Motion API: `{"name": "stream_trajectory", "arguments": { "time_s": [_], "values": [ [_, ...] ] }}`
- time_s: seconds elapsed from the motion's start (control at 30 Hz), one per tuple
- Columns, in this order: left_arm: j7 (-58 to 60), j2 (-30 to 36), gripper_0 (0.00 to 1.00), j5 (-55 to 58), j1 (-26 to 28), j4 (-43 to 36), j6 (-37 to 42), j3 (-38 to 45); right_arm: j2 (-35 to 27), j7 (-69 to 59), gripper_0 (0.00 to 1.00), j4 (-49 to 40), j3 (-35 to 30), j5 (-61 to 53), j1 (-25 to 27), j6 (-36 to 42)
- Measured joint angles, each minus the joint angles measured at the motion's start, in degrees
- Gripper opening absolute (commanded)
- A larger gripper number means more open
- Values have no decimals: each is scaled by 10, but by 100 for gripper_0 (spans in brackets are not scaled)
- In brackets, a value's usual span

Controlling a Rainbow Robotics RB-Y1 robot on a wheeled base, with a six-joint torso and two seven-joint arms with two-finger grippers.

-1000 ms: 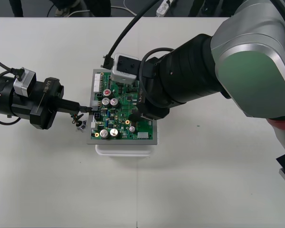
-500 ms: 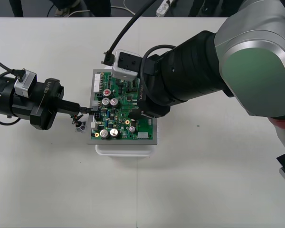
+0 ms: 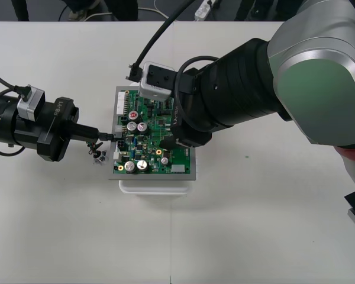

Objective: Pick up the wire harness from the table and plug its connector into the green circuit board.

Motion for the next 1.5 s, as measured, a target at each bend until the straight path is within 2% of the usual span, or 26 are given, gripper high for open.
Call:
{"name": "stream_trajectory", "arguments": {
  "time_s": [1.1, 1.5],
  "values": [
    [-3, -2, 0, 9, 0, 1, 0, 0, 0, 0, 100, 0, 0, -2, 0, 0],
    [-63, -2, 0, 8, 0, 2, 0, 0, 0, 0, 100, 0, 0, -2, 0, 0]
  ]
}}
